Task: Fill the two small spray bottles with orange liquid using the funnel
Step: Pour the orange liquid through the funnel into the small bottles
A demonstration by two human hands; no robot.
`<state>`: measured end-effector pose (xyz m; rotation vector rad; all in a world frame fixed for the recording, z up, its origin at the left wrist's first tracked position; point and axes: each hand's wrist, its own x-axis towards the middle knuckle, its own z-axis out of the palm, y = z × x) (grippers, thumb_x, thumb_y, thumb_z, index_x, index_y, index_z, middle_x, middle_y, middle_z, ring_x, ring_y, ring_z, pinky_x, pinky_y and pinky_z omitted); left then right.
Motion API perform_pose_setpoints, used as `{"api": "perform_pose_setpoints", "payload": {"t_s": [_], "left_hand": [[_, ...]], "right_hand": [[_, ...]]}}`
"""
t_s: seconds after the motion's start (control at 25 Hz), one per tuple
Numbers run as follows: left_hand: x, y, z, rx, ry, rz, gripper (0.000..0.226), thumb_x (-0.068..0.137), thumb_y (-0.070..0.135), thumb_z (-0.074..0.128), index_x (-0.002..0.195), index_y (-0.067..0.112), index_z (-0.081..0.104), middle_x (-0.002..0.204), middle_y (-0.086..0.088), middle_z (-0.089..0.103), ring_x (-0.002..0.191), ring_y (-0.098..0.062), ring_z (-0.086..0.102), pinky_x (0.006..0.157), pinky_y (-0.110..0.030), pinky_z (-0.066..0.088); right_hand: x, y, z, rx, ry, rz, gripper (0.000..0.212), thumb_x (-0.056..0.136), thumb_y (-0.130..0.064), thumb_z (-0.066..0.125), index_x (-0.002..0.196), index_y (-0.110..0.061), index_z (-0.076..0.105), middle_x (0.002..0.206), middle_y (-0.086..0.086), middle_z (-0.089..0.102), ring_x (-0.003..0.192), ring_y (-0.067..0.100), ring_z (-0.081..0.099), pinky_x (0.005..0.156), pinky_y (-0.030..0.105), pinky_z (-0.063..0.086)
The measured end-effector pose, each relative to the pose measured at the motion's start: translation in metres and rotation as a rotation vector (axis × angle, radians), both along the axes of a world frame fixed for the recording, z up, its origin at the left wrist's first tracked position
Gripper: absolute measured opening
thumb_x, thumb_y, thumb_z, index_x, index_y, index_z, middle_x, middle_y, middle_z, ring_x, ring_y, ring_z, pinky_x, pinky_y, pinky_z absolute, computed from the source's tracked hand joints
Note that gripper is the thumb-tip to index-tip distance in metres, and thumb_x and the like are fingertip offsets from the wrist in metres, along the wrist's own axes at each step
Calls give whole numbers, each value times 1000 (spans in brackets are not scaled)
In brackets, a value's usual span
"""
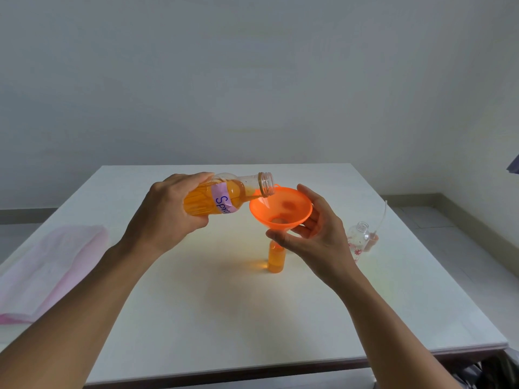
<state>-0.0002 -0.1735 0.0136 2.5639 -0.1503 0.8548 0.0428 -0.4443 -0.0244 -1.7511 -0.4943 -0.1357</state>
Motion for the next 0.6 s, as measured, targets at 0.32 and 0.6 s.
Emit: {"api": "perform_pose_setpoints", "payload": {"t_s": [0.32, 0.6], "left_hand": [[-2, -4, 2, -27, -12, 37, 79, 60, 8, 88, 133, 19, 59, 117, -11, 66, 95, -29, 62, 73, -32, 49], [-2, -20, 13, -117, -27, 61, 74, 61, 15, 90, 129, 25, 60, 109, -6, 66, 89, -24, 58, 68, -30, 49]], "right_hand": [[-2, 0, 3, 12, -19, -10, 100, 61, -25, 96, 146, -32, 44, 123, -29, 53, 105, -6, 64, 78, 10, 55], [-2, -8, 27, 123, -29, -46, 94, 62, -16, 96, 141, -31, 48, 123, -18, 60, 106, -4, 67, 83, 16, 58]]}}
